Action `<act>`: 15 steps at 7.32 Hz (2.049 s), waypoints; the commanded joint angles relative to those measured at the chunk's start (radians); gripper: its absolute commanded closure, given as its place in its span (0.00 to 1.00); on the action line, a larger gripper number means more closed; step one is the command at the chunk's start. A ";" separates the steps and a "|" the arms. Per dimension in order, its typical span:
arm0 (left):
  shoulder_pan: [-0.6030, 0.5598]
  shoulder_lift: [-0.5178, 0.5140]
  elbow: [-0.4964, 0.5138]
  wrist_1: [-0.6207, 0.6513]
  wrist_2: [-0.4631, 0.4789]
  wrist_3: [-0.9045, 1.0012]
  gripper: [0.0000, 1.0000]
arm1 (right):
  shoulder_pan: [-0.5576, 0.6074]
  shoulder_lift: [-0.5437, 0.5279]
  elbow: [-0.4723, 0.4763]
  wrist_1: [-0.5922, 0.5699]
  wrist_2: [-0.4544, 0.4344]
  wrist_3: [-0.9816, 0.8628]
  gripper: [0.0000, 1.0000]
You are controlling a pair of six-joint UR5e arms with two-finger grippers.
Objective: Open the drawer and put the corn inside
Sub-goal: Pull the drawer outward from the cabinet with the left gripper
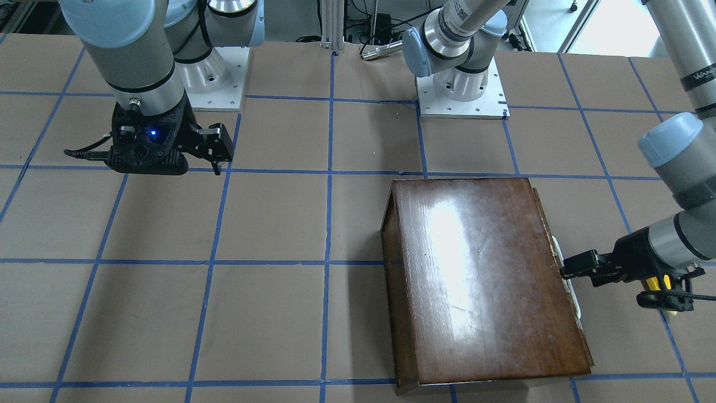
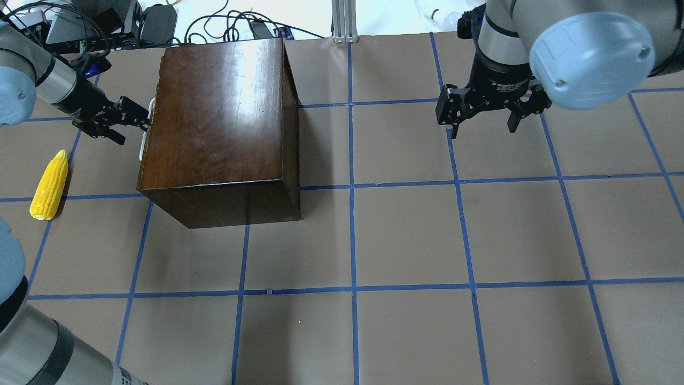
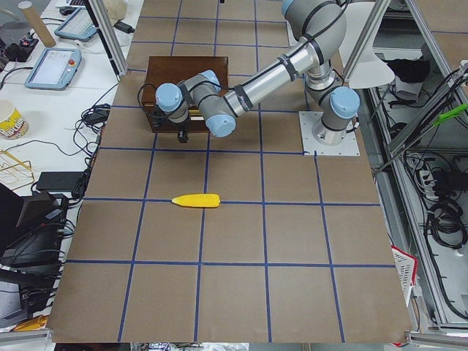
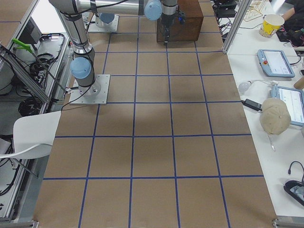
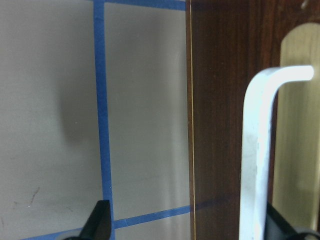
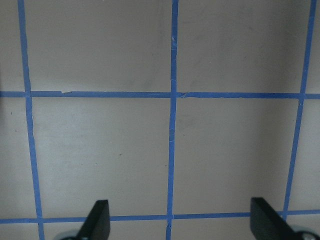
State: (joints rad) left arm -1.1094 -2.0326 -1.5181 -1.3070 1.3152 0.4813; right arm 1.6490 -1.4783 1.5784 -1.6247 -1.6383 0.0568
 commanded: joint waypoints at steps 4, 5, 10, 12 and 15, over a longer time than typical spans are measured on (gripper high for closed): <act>0.002 0.002 0.010 0.005 0.019 0.003 0.00 | 0.000 0.001 0.000 0.000 0.000 0.000 0.00; 0.005 0.002 0.010 0.005 0.019 0.003 0.00 | 0.000 0.000 0.000 0.000 0.000 0.000 0.00; 0.023 0.006 0.010 0.005 0.019 0.003 0.00 | 0.000 0.000 0.000 0.000 0.000 0.000 0.00; 0.031 0.005 0.010 0.005 0.047 0.003 0.00 | 0.000 0.000 0.000 0.000 0.000 0.000 0.00; 0.037 0.003 0.009 0.021 0.070 0.005 0.00 | 0.000 0.000 0.000 0.000 0.000 0.000 0.00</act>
State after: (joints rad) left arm -1.0770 -2.0282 -1.5076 -1.2977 1.3771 0.4851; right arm 1.6490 -1.4784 1.5785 -1.6245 -1.6383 0.0567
